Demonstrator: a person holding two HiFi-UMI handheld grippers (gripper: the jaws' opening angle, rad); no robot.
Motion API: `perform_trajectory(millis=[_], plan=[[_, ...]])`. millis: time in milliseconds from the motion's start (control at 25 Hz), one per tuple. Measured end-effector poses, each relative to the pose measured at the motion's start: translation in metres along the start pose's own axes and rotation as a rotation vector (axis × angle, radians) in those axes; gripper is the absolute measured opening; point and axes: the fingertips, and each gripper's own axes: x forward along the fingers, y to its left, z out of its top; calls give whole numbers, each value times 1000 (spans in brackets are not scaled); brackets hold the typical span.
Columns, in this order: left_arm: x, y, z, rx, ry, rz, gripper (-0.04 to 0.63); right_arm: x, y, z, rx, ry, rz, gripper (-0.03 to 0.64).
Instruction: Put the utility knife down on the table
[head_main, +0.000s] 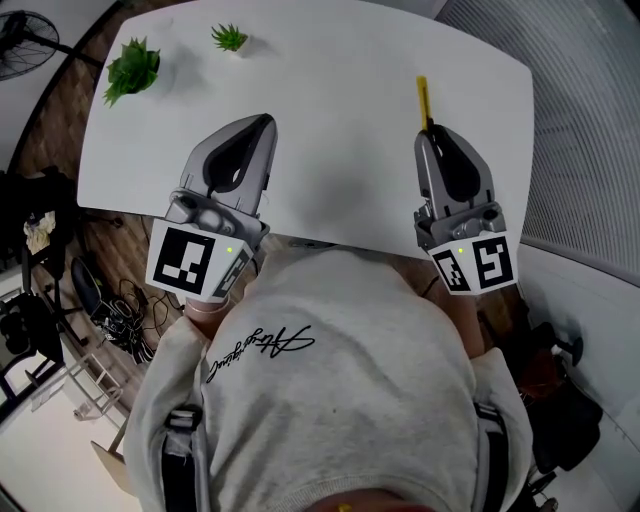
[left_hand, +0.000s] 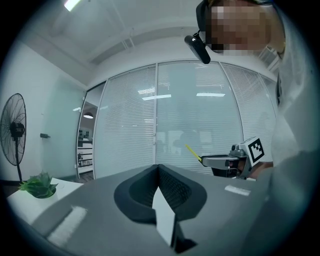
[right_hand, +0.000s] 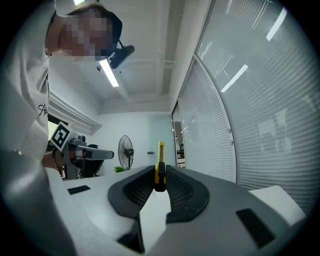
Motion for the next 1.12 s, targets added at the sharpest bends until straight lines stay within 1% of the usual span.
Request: perform_trajectory(millis=[1120], plan=[[0,-1,-3,-5,4,11,-14,23,1,-46,3,114,37,66]])
